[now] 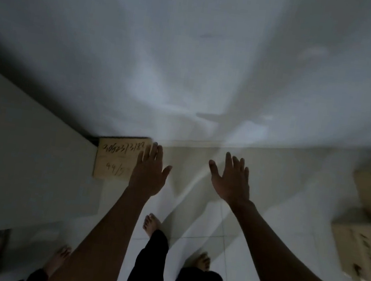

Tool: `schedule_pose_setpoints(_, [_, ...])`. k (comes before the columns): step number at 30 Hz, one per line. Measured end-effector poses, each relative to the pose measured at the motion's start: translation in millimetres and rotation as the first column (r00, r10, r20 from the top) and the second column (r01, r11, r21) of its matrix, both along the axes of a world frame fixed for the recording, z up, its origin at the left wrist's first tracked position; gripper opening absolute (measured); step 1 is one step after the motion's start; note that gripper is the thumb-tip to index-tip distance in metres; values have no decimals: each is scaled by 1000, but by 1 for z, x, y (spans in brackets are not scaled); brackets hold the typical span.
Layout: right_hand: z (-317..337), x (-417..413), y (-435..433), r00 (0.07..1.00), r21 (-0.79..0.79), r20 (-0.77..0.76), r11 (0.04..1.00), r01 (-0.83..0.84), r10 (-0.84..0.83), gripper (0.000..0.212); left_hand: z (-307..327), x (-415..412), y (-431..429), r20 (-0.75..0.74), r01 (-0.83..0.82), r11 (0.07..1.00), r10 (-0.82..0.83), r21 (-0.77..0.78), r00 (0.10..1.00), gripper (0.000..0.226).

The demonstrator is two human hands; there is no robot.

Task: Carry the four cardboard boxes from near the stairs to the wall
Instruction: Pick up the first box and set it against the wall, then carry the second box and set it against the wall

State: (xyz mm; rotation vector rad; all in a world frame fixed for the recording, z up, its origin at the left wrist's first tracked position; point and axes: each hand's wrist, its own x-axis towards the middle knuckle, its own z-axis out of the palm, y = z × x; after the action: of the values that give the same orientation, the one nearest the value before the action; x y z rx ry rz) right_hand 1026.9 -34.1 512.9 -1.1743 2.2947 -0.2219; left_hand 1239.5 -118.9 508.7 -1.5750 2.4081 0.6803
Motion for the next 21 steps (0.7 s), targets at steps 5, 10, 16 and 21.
schedule_pose_setpoints(5, [66, -97, 110, 969, -61, -67, 970, 235, -239, 78, 72, -100, 43, -58, 209, 976, -213, -63, 975, 70])
schedule_pose_setpoints(10, [100, -177, 221, 853, -94, -135, 863, 496, -504, 75, 109, -213, 95, -115, 401, 911, -410, -92, 905, 70])
schedule_pose_setpoints(16, [117, -237, 317, 726, -89, -159, 742, 664, -669, 76, 132, -329, 167, -168, 619, 781, -623, -81, 764, 70])
schedule_pose_setpoints(21, [113, -282, 364, 623, -120, -173, 644, 755, -763, 76, 137, -412, 201, -138, 743, 665, -745, -77, 653, 67])
